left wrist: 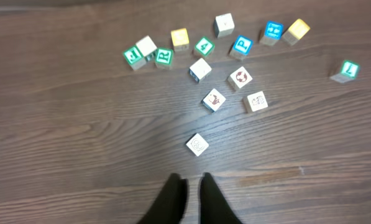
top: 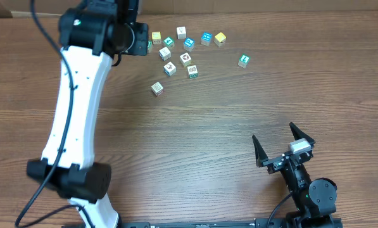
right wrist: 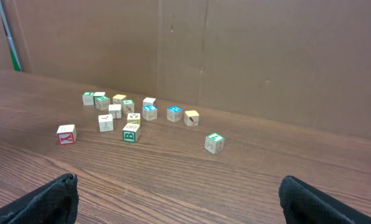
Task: Form a horizontal line
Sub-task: 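Reach the left gripper forward over the block cluster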
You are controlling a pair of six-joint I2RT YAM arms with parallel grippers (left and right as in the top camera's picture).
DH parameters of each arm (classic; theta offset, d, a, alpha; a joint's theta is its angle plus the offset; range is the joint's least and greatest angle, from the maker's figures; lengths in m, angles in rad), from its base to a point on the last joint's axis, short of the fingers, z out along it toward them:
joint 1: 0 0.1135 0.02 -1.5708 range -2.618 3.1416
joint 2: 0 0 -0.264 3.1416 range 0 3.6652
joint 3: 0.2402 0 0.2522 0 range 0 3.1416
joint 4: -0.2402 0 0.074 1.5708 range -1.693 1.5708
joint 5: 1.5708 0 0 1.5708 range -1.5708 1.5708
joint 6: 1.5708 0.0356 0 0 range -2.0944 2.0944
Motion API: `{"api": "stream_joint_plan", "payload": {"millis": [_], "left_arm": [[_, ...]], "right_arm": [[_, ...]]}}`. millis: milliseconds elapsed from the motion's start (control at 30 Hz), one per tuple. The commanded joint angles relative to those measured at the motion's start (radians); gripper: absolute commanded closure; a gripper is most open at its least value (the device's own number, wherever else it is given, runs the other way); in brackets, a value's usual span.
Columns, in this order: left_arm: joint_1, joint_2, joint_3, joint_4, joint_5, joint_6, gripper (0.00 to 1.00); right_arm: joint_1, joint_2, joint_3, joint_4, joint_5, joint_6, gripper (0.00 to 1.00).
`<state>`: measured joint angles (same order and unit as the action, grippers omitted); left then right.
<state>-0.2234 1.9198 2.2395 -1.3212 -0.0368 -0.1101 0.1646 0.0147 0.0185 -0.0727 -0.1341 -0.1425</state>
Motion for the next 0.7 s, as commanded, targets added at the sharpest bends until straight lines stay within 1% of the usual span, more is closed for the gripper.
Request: {"api": "stream_joint_plan", "payload": {"millis": [0,67,100,133,167,200,233,267,333,400,633,667], "left_arm": [[-0.008,0.070,0.021,0.005,0.013,-0.010,0.86],[-0.008,0.106,0.021,0.005,0.012,-0.019,0.85],[-0.008,0.122,0.021,0.004,0.013,-0.029,0.82],[-0.008,0.141,0.021,0.004,0.013,-0.029,0.71],[-0.008,0.158,0.021,-0.001,0.013,-0.029,0.54],[-0.008,0.173,0.021,-0.008,0.013,-0.029,0.34],[-0.008,0.190,0.021,-0.019,0.020,-0.029,0.22],[-0.008,0.205,0.021,-0.029,0.032,-0.028,0.14],[-0.008,0.237,0.021,-0.046,0.066,-0.028,0.12],[-0.008,0.270,0.021,-0.074,0.093,-0.028,0.15],[-0.009,0.370,0.021,-0.143,0.094,-0.028,0.12],[-0.010,0.382,0.021,-0.148,0.098,-0.029,0.13]], "right_arm": [[0.005,-0.012,-0.011,0.003,-0.002,0.000,0.00],[0.005,-0.012,-0.011,0.003,-0.002,0.000,0.00],[0.005,-0.012,-0.011,0.003,-0.002,0.000,0.00],[0.005,-0.012,-0.011,0.003,-0.002,0.000,0.00],[0.005,-0.012,-0.011,0.003,-0.002,0.000,0.00],[0.005,-0.012,-0.011,0.003,-0.002,0.000,0.00],[0.005,-0.012,-0.011,0.003,-0.002,0.000,0.00],[0.005,-0.012,-0.011,0.003,-0.002,0.000,0.00],[0.005,-0.012,-0.011,0.003,-0.002,0.000,0.00],[0.005,-0.012,-0.011,0.003,-0.002,0.000,0.00],[0.005,-0.012,-0.011,0.003,-0.002,0.000,0.00],[0.005,-0.012,-0.011,0.003,-0.002,0.000,0.00]]}}
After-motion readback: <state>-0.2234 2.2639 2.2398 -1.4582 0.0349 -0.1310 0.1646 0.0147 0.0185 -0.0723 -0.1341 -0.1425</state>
